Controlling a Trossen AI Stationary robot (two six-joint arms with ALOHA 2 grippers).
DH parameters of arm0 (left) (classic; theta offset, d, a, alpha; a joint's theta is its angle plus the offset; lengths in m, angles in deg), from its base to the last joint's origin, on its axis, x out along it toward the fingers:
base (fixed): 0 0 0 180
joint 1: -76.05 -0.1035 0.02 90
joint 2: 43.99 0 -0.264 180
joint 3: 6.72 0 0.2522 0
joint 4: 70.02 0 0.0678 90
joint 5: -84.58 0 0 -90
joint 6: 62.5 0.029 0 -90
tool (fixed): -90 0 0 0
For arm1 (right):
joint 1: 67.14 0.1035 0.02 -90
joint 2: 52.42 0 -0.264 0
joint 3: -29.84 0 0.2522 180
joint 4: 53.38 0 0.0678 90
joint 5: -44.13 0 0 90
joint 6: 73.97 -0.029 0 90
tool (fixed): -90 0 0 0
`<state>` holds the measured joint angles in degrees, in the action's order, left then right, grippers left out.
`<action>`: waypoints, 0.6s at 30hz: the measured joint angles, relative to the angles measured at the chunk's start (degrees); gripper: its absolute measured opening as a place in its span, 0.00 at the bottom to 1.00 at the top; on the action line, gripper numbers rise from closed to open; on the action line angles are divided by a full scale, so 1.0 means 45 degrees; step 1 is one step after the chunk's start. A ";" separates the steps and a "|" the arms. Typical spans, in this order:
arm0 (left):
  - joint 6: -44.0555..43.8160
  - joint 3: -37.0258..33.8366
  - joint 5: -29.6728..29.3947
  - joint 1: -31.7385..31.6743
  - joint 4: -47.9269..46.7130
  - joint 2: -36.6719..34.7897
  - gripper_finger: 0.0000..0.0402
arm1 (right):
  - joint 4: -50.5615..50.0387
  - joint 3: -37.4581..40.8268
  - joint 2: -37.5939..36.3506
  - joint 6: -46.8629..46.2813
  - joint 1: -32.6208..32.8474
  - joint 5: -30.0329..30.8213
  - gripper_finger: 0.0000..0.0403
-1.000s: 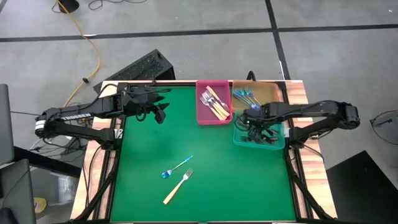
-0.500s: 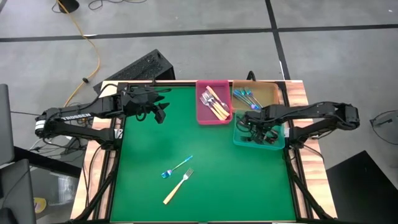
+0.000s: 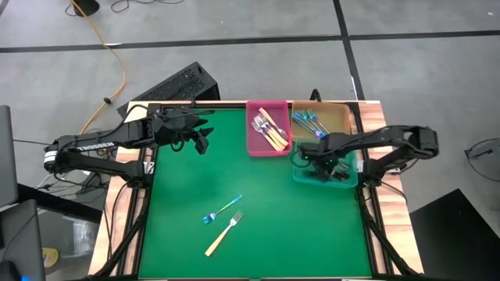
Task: Sort silverware by color (type)
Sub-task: Put the black fork into the blue bin
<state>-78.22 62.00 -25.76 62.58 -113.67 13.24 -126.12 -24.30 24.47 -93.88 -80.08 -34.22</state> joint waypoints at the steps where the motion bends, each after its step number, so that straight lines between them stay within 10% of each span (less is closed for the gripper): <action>1: 0.0000 0.0000 0.0013 0.0000 -0.0010 0.0000 0.42 | 0.0047 0.0008 0.0407 -0.0027 0.0081 -0.0180 0.07; 18: 0.0073 0.0000 0.0000 0.0000 -0.0034 0.0000 0.42 | 0.0987 -0.0215 0.1696 0.0196 0.0573 -0.0256 0.07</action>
<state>-77.90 62.00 -25.75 62.58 -113.83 13.24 -121.68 -25.27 32.10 -93.00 -77.50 -35.37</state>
